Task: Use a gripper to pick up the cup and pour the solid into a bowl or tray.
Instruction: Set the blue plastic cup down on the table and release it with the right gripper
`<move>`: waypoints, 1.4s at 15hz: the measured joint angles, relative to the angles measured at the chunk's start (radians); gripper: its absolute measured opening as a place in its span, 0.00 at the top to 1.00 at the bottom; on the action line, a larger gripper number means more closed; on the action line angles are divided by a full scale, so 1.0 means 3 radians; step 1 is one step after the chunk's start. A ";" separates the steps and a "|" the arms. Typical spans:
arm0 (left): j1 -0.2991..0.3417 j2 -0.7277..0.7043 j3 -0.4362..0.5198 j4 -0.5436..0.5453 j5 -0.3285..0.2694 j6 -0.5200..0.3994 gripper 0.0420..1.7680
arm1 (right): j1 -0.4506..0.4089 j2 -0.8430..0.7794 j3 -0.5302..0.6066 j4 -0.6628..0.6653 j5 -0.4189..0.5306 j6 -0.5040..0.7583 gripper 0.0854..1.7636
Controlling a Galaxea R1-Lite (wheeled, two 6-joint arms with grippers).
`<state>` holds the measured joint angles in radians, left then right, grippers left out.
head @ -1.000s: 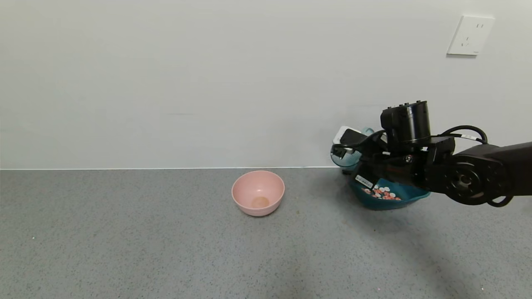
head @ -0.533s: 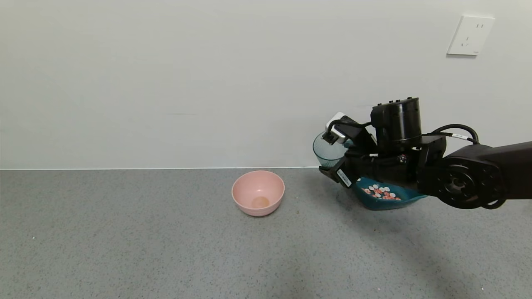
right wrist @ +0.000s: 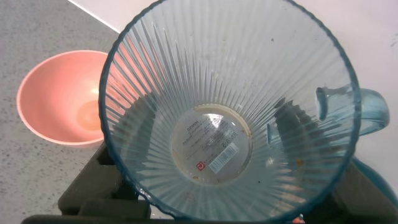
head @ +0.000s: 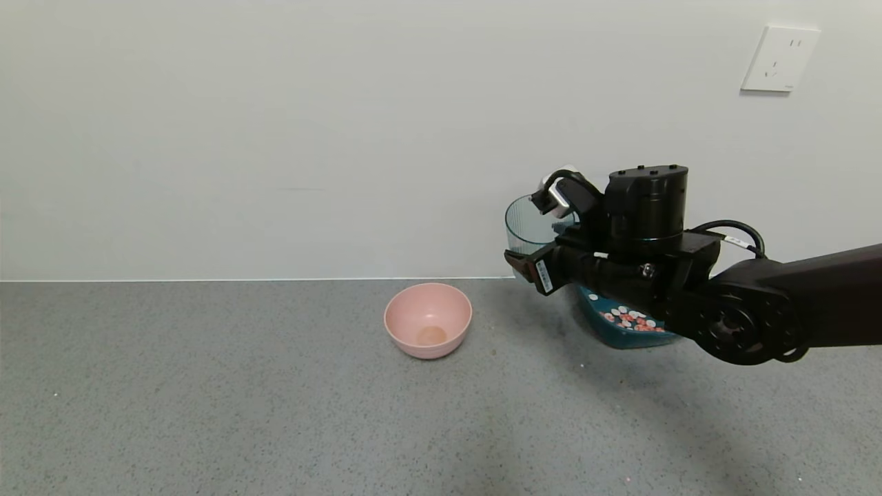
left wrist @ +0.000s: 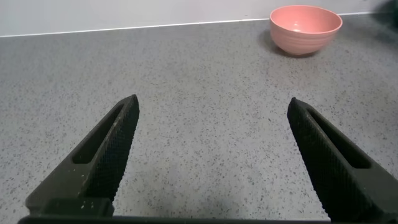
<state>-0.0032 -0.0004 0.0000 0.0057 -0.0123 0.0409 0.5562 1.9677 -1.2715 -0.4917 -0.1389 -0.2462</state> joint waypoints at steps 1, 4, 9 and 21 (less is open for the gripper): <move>0.0000 0.0000 0.0000 0.0000 0.0000 0.0001 0.03 | 0.0006 0.0013 0.0026 -0.0011 -0.0018 0.0079 0.24; 0.0000 0.0000 0.0000 0.0000 0.0000 0.0000 0.03 | 0.0026 0.0079 0.0070 -0.0026 -0.0255 0.0311 0.24; 0.0000 0.0000 0.0000 0.0001 0.0000 0.0001 0.03 | 0.0050 0.0221 0.0245 -0.0409 -0.0338 0.0417 0.24; 0.0000 0.0000 0.0000 0.0000 0.0001 0.0001 0.03 | 0.0031 0.0691 0.0493 -0.0848 -0.0372 0.0828 0.24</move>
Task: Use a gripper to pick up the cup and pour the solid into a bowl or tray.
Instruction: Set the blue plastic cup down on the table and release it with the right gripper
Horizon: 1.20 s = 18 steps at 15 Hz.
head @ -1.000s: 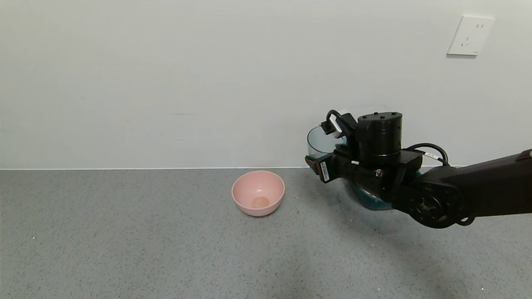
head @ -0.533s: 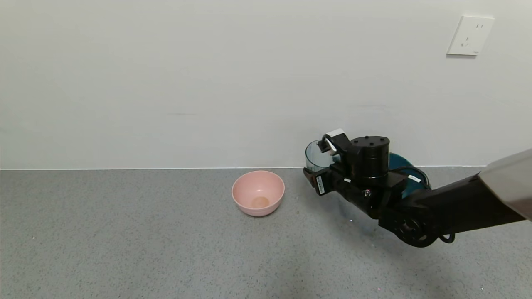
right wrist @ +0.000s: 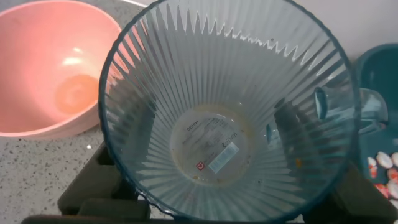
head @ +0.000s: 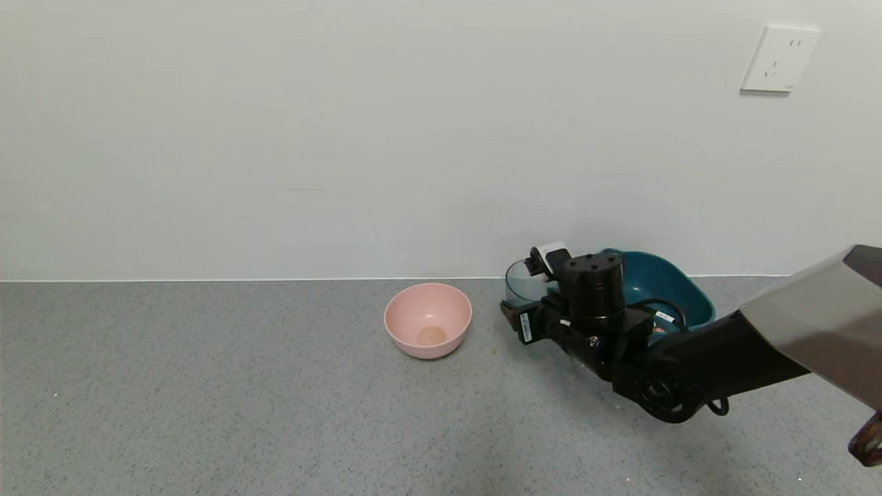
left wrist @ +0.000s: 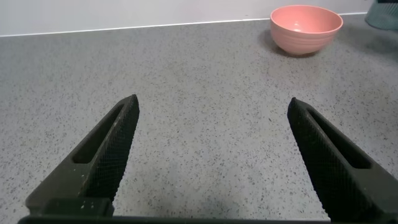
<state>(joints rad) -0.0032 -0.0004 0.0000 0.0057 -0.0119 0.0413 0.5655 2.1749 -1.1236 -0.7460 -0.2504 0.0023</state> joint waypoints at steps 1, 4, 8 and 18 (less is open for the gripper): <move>0.0000 0.0000 0.0000 0.0001 -0.0001 0.0000 0.03 | -0.0004 0.0032 0.0011 -0.0057 0.0000 0.0018 0.24; 0.0000 0.0000 0.0000 0.0001 0.0000 0.0000 0.03 | -0.0004 0.0118 0.0098 -0.0207 0.0013 0.0023 0.24; 0.0000 0.0000 0.0000 0.0000 -0.0001 -0.0001 0.03 | -0.0014 0.0179 0.0186 -0.0255 0.0017 0.0029 0.24; 0.0000 0.0000 0.0000 0.0001 0.0000 -0.0001 0.03 | -0.0050 0.0196 0.0460 -0.0699 0.0016 0.0040 0.24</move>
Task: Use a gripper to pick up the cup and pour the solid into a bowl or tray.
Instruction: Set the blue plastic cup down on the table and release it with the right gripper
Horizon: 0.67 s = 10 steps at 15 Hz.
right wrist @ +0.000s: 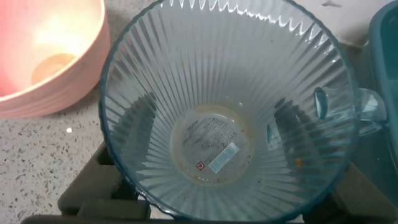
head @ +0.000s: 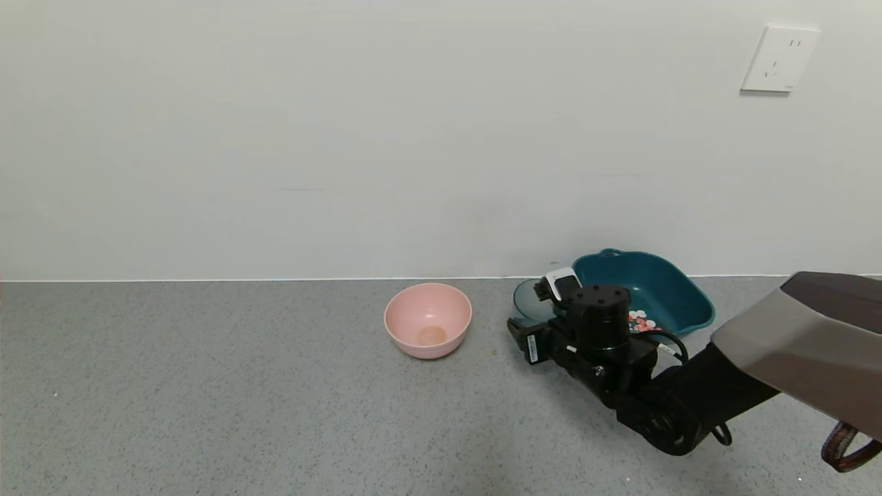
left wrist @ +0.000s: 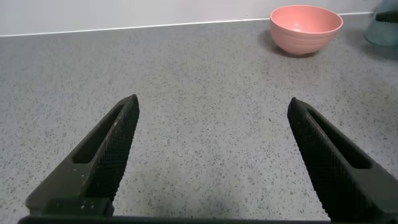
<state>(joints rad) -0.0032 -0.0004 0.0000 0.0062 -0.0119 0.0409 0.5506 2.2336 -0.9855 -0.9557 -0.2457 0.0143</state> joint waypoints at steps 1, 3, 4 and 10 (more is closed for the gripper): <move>0.0000 0.0000 -0.0001 -0.0001 -0.0001 0.0001 0.03 | 0.0004 0.0000 0.0017 -0.0015 0.0001 -0.0001 0.24; 0.0000 0.0000 -0.0003 -0.0001 0.0000 0.0000 0.03 | 0.0004 0.0001 0.0030 -0.0026 0.0001 -0.0001 0.24; 0.0000 0.0000 -0.0003 -0.0001 0.0000 0.0000 0.03 | 0.0002 0.0005 0.0030 -0.0026 0.0003 -0.0001 0.24; 0.0000 0.0000 0.0000 0.0000 -0.0001 0.0001 0.03 | -0.0001 0.0070 0.0035 -0.0029 0.0005 -0.0001 0.24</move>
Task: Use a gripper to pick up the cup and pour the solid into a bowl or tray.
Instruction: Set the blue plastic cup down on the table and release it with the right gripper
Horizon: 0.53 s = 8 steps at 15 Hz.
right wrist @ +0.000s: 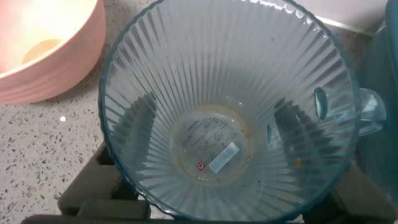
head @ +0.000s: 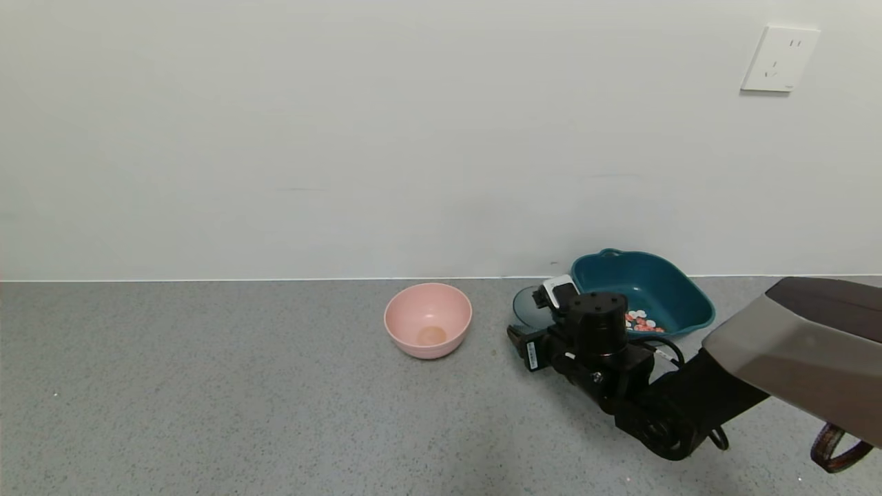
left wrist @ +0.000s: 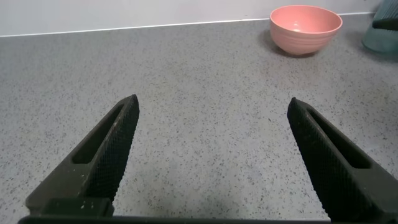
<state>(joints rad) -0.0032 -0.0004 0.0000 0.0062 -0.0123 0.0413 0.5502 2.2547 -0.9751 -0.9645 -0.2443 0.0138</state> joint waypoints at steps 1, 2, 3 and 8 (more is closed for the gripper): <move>0.0000 0.0000 0.0000 -0.0001 0.0000 0.0000 0.03 | 0.0001 0.0005 0.0001 -0.0001 0.0001 -0.0001 0.24; 0.0000 0.0000 0.0000 -0.0001 0.0000 -0.0001 0.03 | 0.0001 0.0009 0.0002 -0.0003 0.0001 -0.0001 0.24; 0.0000 0.0000 0.0000 -0.0001 0.0001 -0.0001 0.03 | 0.0001 0.0015 0.0008 -0.0006 -0.0001 -0.0004 0.24; 0.0000 0.0000 0.0000 -0.0001 0.0001 0.0000 0.03 | -0.0006 0.0038 0.0019 -0.0098 0.0003 -0.0005 0.19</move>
<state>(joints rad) -0.0032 -0.0004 0.0000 0.0057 -0.0119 0.0413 0.5483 2.2660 -0.9694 -0.9938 -0.2434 0.0123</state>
